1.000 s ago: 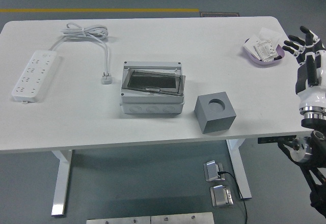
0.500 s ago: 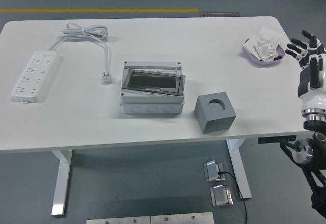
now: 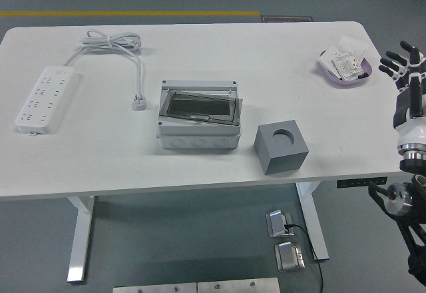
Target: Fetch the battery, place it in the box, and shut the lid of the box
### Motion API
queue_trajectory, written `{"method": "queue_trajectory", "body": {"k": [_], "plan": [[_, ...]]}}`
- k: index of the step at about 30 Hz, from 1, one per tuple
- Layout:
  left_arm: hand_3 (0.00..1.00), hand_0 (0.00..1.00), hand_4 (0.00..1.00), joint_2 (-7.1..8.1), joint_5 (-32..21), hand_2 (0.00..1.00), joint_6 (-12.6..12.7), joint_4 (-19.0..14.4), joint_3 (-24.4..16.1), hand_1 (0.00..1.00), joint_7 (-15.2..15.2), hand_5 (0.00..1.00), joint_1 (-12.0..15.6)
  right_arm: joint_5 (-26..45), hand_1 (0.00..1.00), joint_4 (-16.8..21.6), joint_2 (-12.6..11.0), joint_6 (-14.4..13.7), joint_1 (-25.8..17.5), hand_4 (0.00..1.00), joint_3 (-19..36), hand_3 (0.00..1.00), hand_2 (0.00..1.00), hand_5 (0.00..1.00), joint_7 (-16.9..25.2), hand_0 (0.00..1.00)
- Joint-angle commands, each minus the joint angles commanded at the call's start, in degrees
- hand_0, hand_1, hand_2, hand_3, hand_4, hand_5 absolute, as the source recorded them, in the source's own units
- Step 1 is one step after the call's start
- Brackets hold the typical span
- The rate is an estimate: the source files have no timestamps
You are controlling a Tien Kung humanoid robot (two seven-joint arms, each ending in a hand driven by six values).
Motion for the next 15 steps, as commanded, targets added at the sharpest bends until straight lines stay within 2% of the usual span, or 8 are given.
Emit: {"method": "queue_trajectory", "body": {"k": [15], "plan": [[0.579, 0.632, 0.540, -0.08, -0.07, 0.581, 0.02, 0.02, -0.07, 0.687, 0.02, 0.002, 0.00, -0.48, 0.619, 0.45, 0.02, 0.37, 0.02, 0.880, 0.36, 0.745, 0.635, 0.765, 0.03, 0.660]]}}
